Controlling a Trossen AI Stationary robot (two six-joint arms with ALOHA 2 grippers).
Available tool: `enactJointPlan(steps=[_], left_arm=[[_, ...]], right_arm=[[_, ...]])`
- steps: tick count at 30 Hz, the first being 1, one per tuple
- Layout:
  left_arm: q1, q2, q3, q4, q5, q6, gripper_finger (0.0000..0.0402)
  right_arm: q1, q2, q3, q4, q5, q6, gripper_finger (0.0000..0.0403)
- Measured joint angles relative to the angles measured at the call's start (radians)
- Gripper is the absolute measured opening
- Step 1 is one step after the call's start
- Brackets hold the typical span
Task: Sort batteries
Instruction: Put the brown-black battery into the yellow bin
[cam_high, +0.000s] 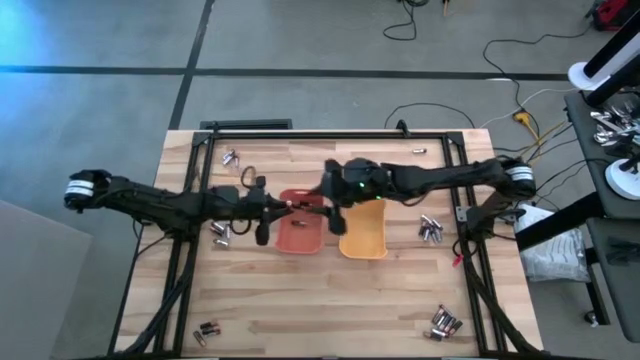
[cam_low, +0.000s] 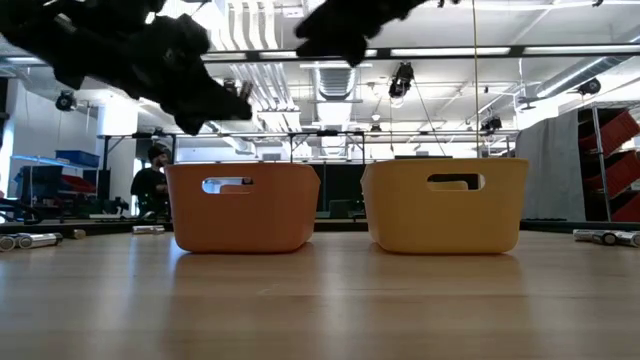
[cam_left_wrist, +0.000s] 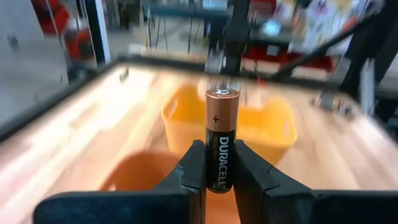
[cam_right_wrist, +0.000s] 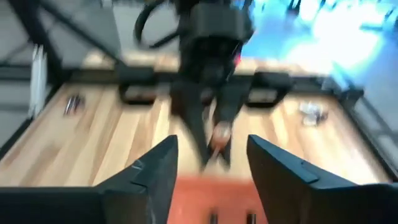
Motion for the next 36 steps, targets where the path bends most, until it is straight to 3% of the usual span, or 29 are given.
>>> enactJointPlan(steps=[7, 12, 21, 27, 36], left_arm=[[-0.022, 0.157, 0.163, -0.211, 0.024, -0.032, 0.0028], [-0.022, 0.3, 0.315, -0.439, 0.11, -0.025, 0.0029], [0.019, 0.449, 0.551, -0.812, 0.101, 0.044, 0.0029], [0.055, 0.508, 0.627, -0.951, 0.102, 0.07, 0.0029], [0.084, 0.622, 0.671, -0.995, 0.136, 0.109, 0.0029]], right_arm=[[0.07, -0.126, -0.138, -0.104, 0.081, 0.04, 0.0188], [0.09, -0.171, -0.221, -0.113, 0.077, 0.106, 0.017], [0.13, -0.197, -0.268, -0.2, 0.075, 0.184, 0.0143], [0.164, -0.216, -0.268, -0.216, 0.075, 0.183, 0.0128], [0.175, -0.222, -0.269, -0.214, 0.076, 0.182, 0.0113]])
